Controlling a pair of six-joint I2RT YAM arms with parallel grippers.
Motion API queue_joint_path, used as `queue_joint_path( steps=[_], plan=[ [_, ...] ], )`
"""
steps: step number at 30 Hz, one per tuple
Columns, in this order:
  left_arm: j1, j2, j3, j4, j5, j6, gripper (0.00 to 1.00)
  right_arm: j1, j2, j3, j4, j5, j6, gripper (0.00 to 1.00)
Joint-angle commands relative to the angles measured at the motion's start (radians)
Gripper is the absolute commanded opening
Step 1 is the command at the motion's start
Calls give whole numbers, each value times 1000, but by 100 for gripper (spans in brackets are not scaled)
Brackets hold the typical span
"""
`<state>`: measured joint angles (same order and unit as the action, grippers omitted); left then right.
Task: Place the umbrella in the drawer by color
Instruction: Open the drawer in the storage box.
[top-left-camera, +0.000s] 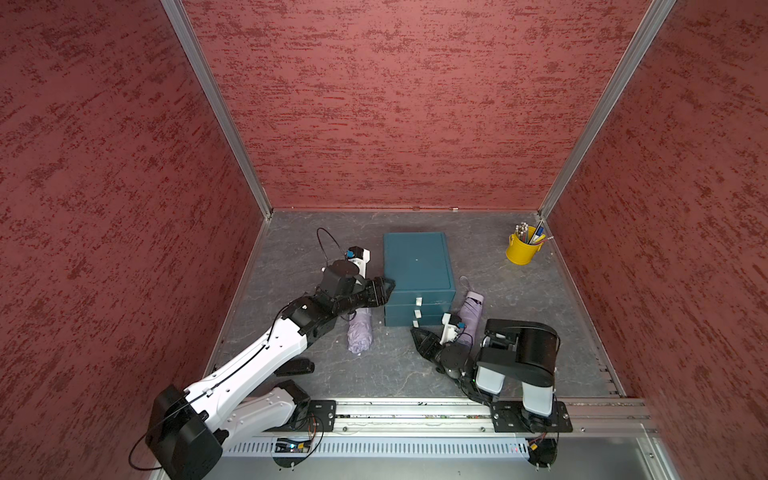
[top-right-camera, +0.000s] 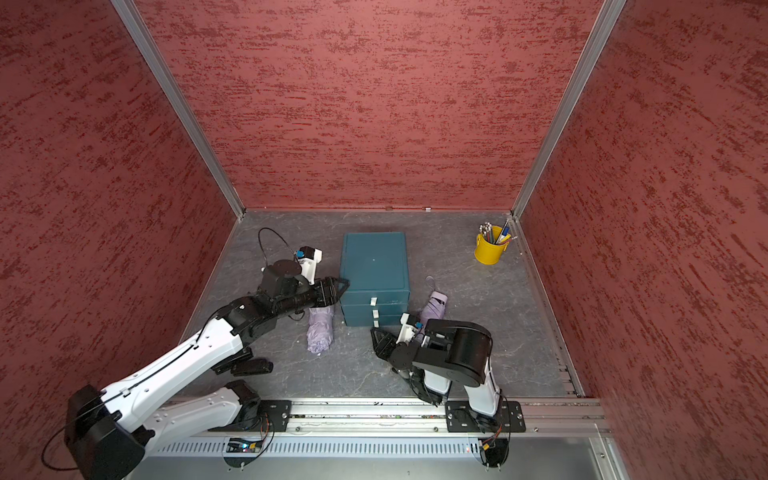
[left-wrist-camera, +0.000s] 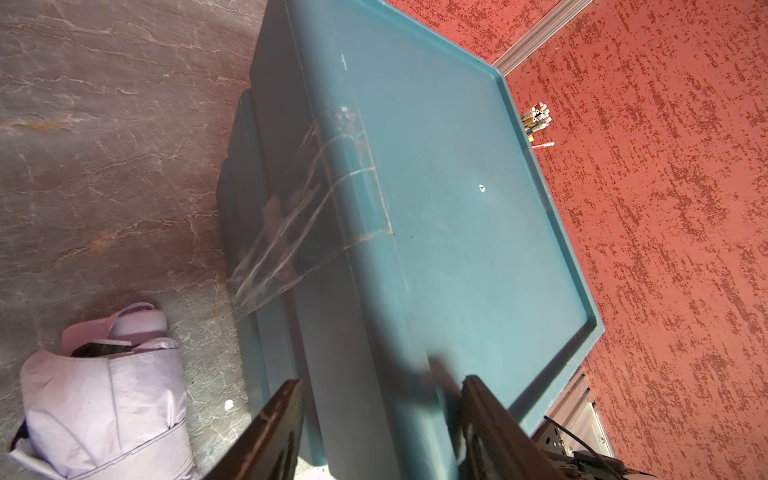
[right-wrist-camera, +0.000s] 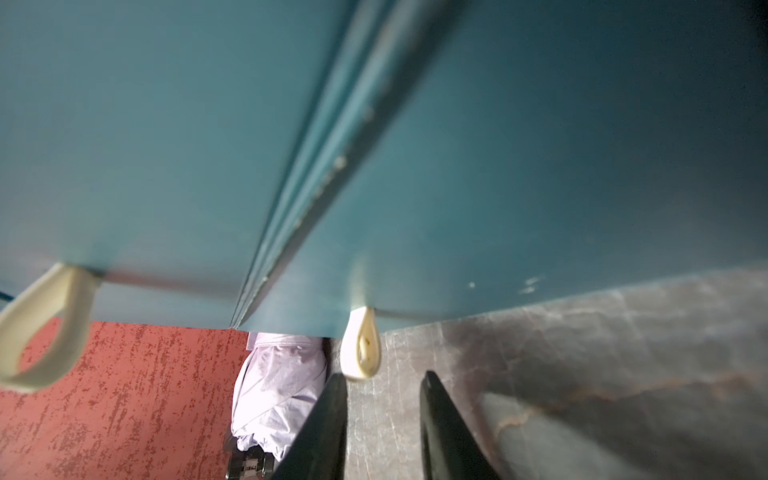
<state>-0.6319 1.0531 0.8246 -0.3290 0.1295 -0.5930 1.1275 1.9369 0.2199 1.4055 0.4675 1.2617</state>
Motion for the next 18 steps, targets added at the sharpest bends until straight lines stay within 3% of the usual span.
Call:
queue_joint_path(
  steps=[1, 7, 18],
  plan=[
    [4, 23, -31, -133, -8, 44, 62, -29, -20, 10, -39, -17, -69, 37],
    [5, 36, -30, -137, -8, 54, 59, -44, -26, 21, -41, -37, -118, 32],
    [6, 44, -29, -150, -20, 68, 56, -54, -61, 17, -42, -50, -203, 36]
  ],
)
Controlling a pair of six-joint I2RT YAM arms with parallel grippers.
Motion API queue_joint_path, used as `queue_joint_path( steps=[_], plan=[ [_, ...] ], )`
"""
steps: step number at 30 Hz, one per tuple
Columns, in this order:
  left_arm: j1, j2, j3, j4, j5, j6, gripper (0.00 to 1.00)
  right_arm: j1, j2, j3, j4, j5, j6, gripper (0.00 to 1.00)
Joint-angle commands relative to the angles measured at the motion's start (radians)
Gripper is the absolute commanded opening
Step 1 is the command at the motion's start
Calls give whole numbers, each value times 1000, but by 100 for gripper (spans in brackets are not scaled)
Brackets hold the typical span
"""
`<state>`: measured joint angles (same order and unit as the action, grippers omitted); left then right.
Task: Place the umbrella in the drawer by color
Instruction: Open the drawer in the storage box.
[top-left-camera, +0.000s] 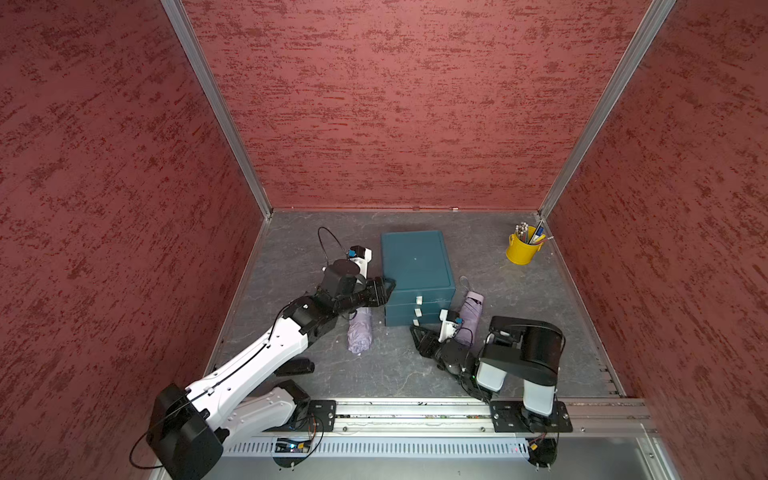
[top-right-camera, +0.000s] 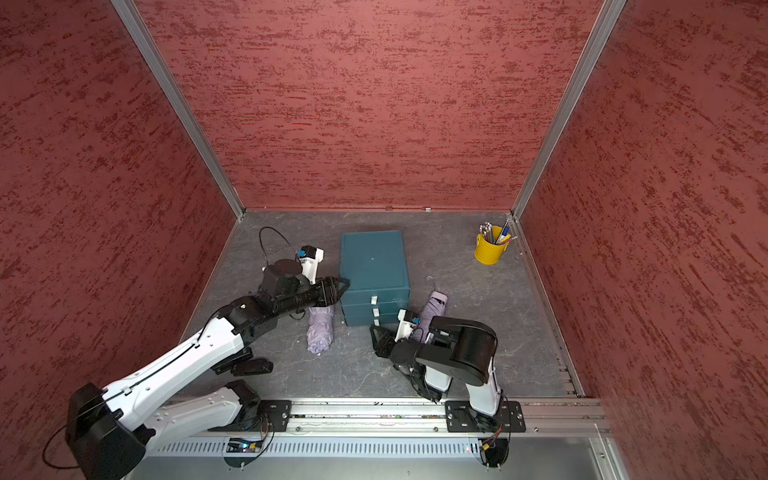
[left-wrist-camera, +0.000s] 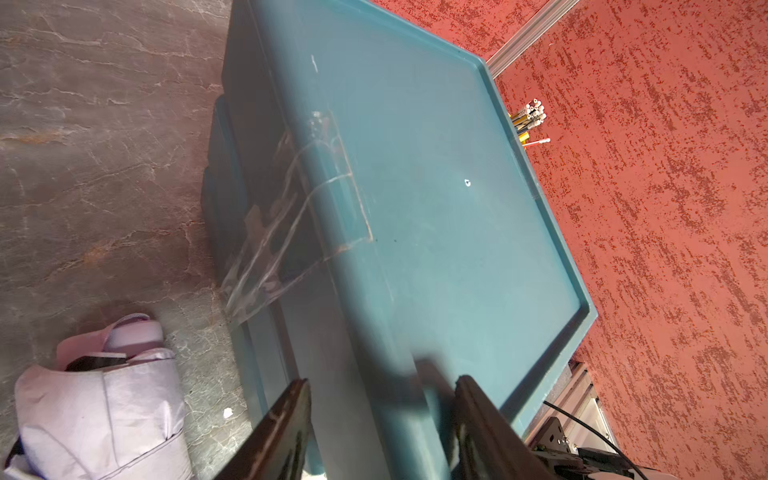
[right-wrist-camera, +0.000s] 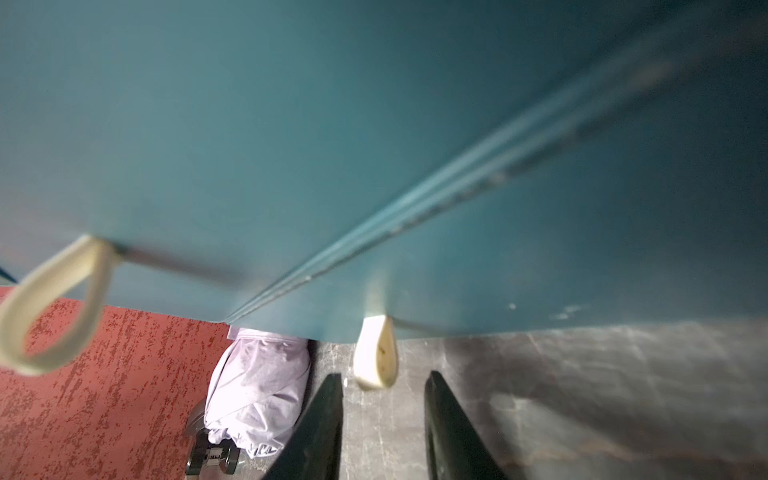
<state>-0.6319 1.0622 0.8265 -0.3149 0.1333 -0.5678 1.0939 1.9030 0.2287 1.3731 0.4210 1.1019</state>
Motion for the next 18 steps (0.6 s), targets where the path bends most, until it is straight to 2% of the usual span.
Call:
queue_joint_path(
  steps=[1, 5, 11, 15, 18],
  plan=[
    [7, 35, -30, -164, -23, 43, 56, -22, -27, 6, -7, -4, -42, 36],
    [8, 38, -28, -166, -22, 49, 55, -41, -18, 0, 8, -12, -35, 32],
    [6, 37, -28, -175, -31, 58, 54, -60, -35, 6, -25, -21, -27, 17],
    [6, 38, -32, -176, -34, 59, 54, -63, -91, 20, -119, -33, -35, 0],
    [6, 41, -28, -176, -38, 54, 54, -60, -157, 30, -227, -45, -36, 0]
  ],
)
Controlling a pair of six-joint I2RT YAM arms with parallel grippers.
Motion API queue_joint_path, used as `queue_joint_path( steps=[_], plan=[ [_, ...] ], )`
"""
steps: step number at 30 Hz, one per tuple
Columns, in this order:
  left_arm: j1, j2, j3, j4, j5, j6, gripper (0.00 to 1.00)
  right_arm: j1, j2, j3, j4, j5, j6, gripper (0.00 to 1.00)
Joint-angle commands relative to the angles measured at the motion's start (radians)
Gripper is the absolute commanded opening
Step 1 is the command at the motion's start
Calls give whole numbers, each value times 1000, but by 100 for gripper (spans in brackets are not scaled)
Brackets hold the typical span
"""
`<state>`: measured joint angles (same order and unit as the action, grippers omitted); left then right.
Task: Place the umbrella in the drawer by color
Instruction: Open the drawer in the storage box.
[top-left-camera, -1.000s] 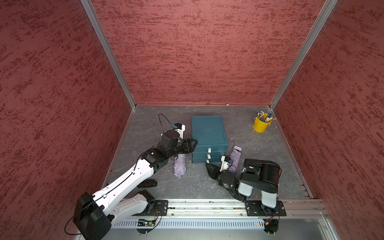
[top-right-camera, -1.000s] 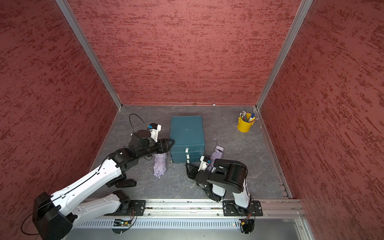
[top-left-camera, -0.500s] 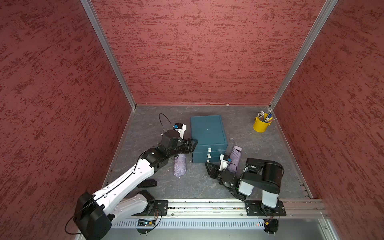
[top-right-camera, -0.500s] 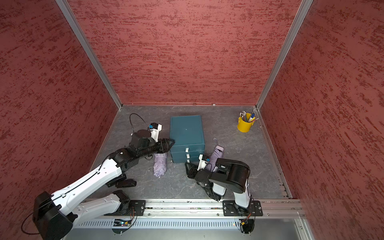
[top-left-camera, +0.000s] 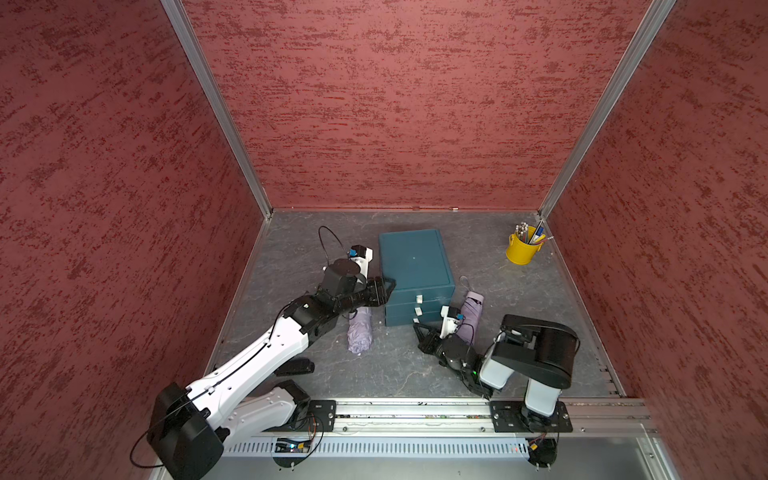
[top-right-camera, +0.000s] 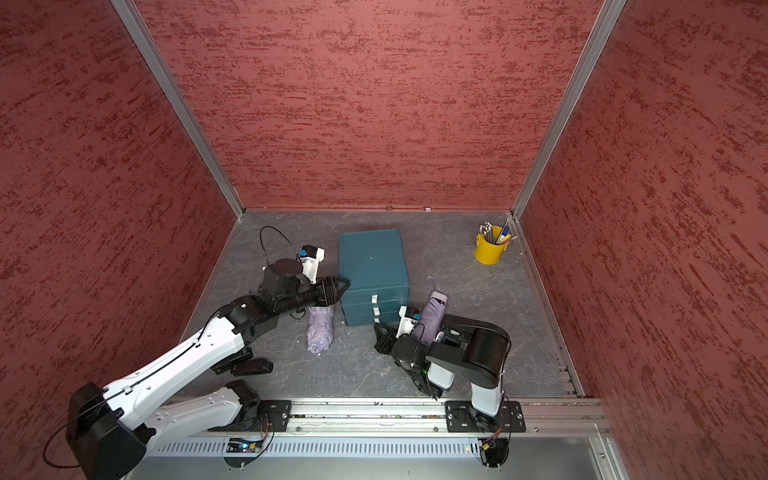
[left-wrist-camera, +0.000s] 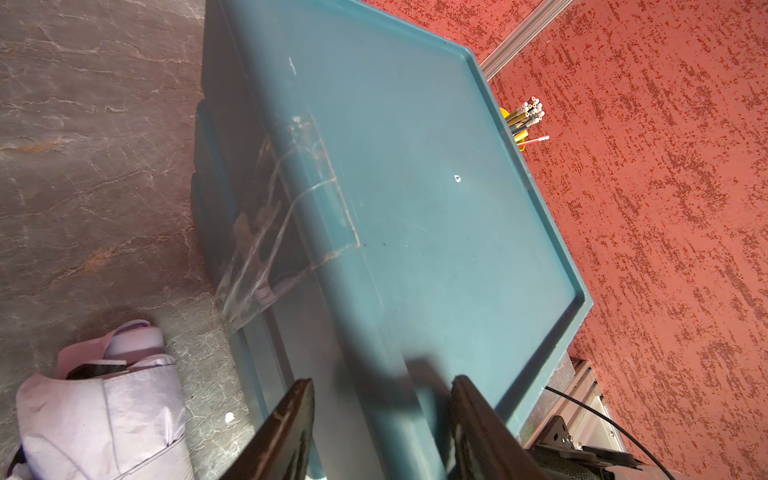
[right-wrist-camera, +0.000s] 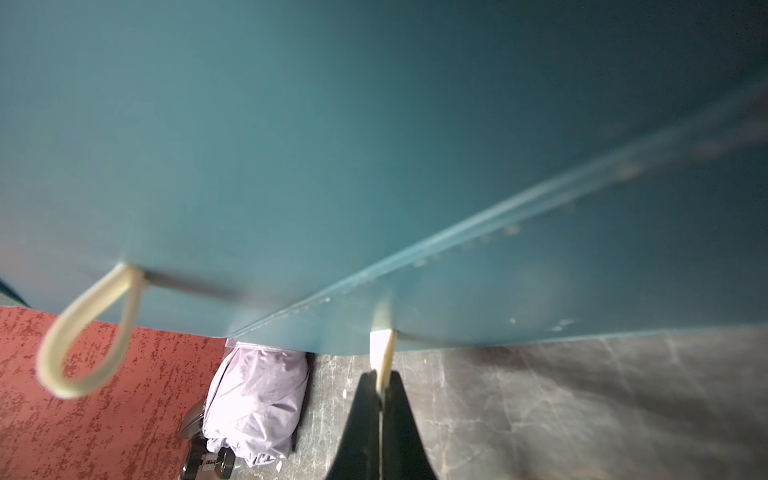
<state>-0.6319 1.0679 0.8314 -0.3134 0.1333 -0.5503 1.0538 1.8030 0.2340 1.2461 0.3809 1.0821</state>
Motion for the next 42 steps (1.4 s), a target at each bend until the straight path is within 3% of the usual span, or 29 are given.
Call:
queue_joint_path(
  steps=[1, 7, 17, 25, 34, 42],
  plan=[
    [6, 38, -29, -179, -43, 32, 54, -13, -87, 22, -137, -2, -16, 0],
    [7, 65, -23, -174, -60, 2, 54, 80, -301, 30, -492, 72, -12, 0],
    [19, 90, -28, -164, -75, -29, 53, 318, -588, 207, -1230, 228, 53, 0],
    [72, 93, -3, -181, -65, -16, 52, 462, -551, 329, -1490, 257, 112, 0],
    [83, 101, 2, -166, -29, -6, 52, 580, -584, 384, -1643, 288, 148, 0],
    [89, 85, -14, -165, -37, -16, 53, 732, -501, 515, -1916, 318, 281, 0]
  ],
)
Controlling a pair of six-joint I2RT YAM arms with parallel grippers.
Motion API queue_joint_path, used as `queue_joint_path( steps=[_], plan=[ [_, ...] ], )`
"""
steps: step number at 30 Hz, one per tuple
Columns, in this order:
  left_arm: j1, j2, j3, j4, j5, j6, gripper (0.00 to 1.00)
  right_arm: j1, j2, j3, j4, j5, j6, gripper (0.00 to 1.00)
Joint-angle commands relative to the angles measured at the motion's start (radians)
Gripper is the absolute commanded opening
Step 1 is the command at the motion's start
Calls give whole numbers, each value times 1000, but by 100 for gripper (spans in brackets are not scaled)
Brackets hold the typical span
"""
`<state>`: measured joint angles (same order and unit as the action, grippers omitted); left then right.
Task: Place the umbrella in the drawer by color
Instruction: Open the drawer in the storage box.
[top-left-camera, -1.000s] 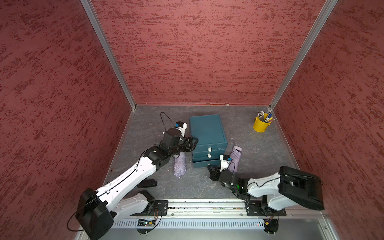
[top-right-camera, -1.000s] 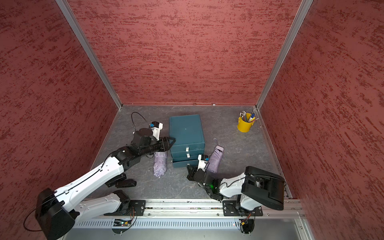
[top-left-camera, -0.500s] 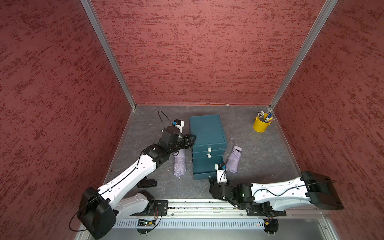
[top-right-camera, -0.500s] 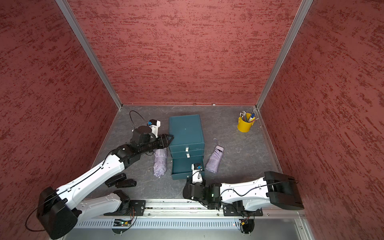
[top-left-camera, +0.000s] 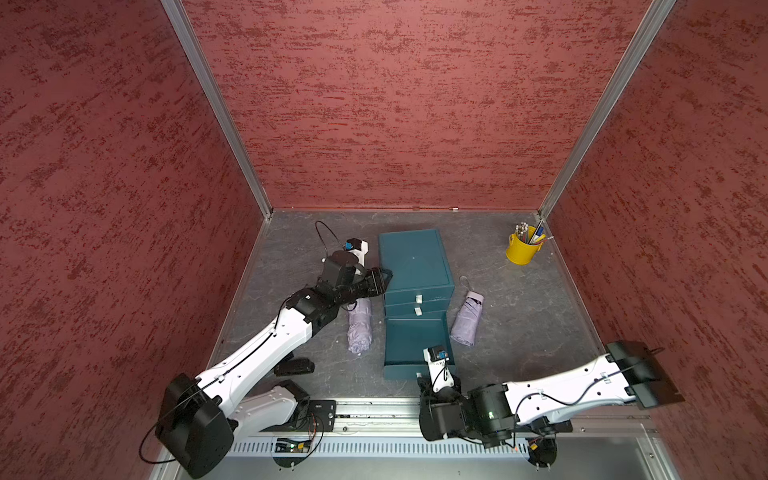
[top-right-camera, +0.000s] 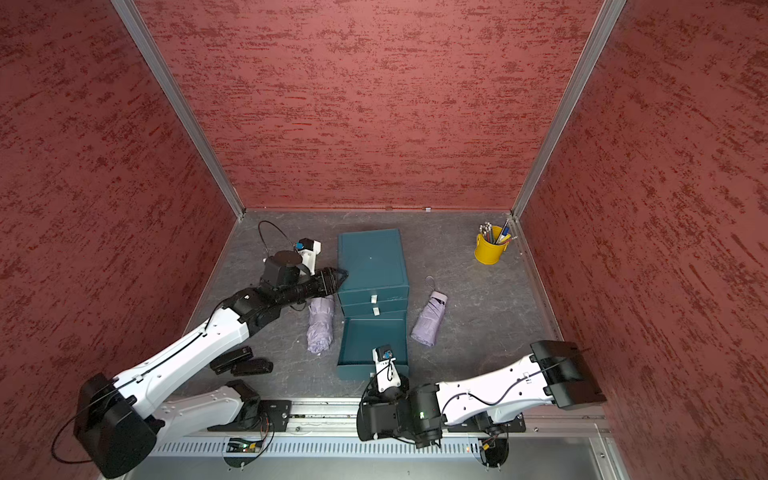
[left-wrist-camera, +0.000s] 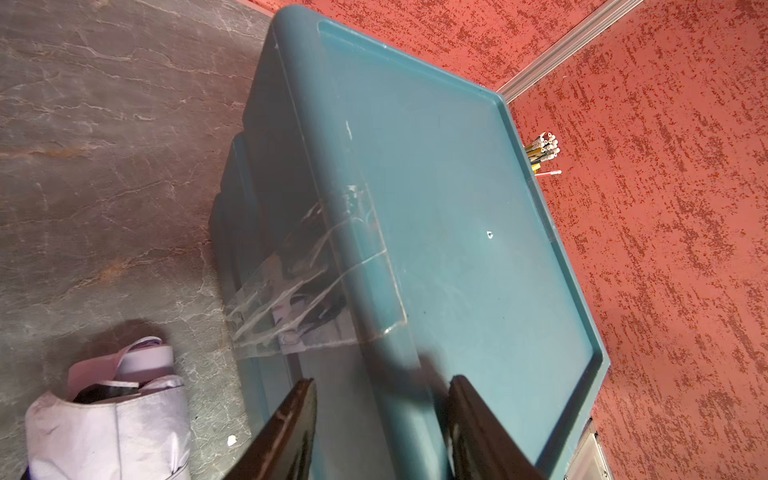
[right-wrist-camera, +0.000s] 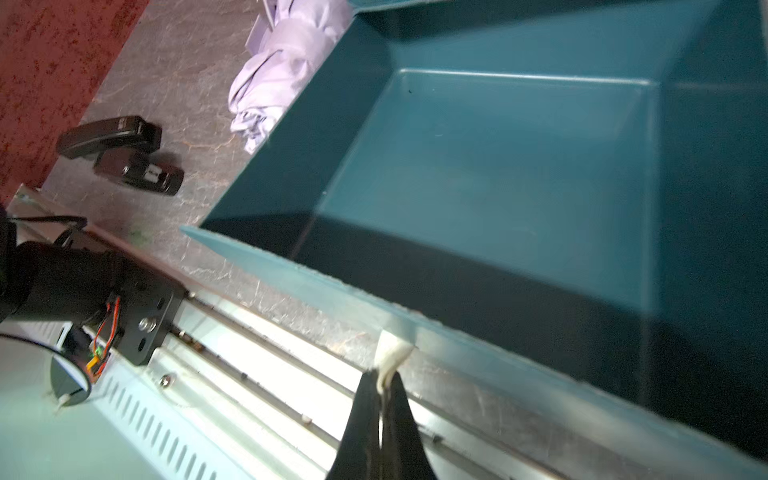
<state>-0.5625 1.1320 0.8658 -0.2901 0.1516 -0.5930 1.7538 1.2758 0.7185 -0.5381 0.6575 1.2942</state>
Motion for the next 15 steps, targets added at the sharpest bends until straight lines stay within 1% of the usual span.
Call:
queue_joint_path(
  steps=[1, 3, 8, 15],
  plan=[
    [20, 17, -57, -179, -51, 22, 53, 43, 33, 34, -138, 39, 80, 0],
    [19, 15, -71, -166, -44, 14, 53, 56, 38, 35, -134, 35, 98, 0],
    [19, 9, -71, -177, -48, 17, 53, 58, 50, 40, -89, 10, 76, 0],
    [20, 3, -70, -176, -47, 22, 54, 58, 76, 51, -131, -12, 118, 0]
  ],
)
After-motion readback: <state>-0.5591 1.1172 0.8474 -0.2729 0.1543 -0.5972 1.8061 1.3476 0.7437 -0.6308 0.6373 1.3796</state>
